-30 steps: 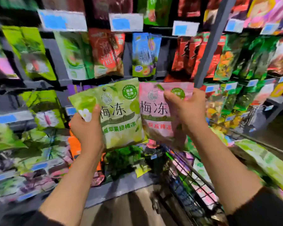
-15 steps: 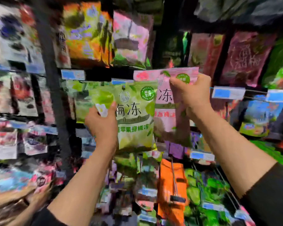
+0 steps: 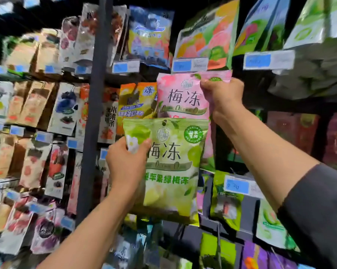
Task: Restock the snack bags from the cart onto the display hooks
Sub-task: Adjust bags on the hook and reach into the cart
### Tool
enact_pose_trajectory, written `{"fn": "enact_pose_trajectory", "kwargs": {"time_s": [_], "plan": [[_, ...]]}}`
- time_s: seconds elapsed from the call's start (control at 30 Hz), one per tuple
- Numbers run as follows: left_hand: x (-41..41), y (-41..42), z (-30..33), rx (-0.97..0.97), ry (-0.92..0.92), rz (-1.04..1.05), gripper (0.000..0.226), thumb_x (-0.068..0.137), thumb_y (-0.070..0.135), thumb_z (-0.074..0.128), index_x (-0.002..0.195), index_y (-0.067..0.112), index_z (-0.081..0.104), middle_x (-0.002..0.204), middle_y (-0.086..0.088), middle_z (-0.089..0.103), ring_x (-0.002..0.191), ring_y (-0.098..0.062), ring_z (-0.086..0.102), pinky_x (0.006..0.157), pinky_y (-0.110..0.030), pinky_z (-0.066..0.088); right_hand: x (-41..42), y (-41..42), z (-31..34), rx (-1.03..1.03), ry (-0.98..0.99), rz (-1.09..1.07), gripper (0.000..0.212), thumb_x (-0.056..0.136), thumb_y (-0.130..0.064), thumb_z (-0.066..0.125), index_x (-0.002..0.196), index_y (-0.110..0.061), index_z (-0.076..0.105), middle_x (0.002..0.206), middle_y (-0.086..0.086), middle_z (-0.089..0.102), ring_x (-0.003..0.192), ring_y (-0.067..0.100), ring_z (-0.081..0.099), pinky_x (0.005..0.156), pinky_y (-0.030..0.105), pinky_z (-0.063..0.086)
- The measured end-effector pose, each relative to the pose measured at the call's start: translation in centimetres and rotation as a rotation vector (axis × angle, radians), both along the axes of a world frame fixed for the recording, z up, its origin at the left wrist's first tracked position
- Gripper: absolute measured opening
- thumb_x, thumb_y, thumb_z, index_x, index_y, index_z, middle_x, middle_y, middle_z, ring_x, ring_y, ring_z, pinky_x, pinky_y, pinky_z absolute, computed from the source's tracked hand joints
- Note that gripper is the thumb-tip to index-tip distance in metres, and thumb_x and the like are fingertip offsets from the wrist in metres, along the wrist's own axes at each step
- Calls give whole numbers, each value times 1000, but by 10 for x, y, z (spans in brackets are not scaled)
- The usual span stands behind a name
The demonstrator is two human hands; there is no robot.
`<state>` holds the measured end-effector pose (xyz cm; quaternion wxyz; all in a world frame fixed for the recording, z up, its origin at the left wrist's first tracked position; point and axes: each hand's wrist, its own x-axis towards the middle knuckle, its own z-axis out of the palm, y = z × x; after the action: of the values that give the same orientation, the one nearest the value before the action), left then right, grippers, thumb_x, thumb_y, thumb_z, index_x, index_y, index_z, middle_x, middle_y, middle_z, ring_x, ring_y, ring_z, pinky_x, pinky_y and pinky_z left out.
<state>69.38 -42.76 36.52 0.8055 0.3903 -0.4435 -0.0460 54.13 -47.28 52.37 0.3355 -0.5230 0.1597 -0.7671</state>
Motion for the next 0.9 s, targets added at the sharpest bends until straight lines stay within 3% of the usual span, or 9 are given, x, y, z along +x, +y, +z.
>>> {"fn": "enact_pose_trajectory", "kwargs": {"time_s": [0.13,0.23,0.33,0.43,0.6,0.7,0.8,0.83,0.9], "plan": [[1,-27,12,-35,-66,20,42,80,28,75,77,-10,58,69,-25,59,63,-15,41,59,-31,34,9,-38,17,84,-39,9,25,69,22,65,93,16,63,84,21,67,78,31,67,64,40,58],[2,-39,18,-35,-70,21,42,81,27,75,63,0,48,57,-9,44,59,-16,34,56,-30,28,12,-55,23,136,-49,-19,23,65,18,69,86,8,65,81,19,70,78,31,70,67,48,60],[0,-44,21,-56,-84,18,49,81,22,75,53,17,34,47,12,34,50,-8,26,50,-25,23,11,-58,27,154,-92,-40,21,67,20,66,83,6,62,75,14,67,63,23,67,54,38,59],[4,-49,24,-55,-94,21,56,80,20,76,51,21,27,42,10,28,46,-7,23,45,-21,18,12,-58,33,155,-114,-44,22,70,21,65,74,0,58,68,10,64,50,15,61,41,27,52],[11,-58,27,-43,-100,-23,55,80,22,76,53,19,29,49,9,28,53,-13,23,54,-29,21,16,-67,34,208,-78,-181,24,67,13,69,88,2,64,79,13,67,61,19,64,44,23,48],[18,-67,23,-32,-122,-65,51,77,34,77,56,5,41,54,-5,40,56,-19,32,55,-34,29,15,-75,24,221,-85,-224,19,64,12,71,75,-1,62,85,17,71,71,25,70,52,34,58],[21,-71,19,-14,-149,-67,57,69,48,68,80,-8,62,76,-23,66,66,-33,57,65,-50,50,14,-79,19,199,-127,-206,19,64,14,70,73,0,61,84,20,71,74,30,71,60,46,60],[21,-73,18,-14,-150,-66,57,69,47,68,84,-8,64,81,-24,67,71,-34,61,68,-51,51,14,-80,20,192,-132,-216,20,63,14,70,75,1,62,84,20,71,75,30,71,60,47,60],[22,-76,17,-16,-144,-86,53,75,40,74,78,-11,59,71,-23,62,62,-28,53,59,-46,45,15,-81,25,172,-137,-255,20,59,12,71,73,0,62,84,19,72,77,31,71,62,47,60]]}}
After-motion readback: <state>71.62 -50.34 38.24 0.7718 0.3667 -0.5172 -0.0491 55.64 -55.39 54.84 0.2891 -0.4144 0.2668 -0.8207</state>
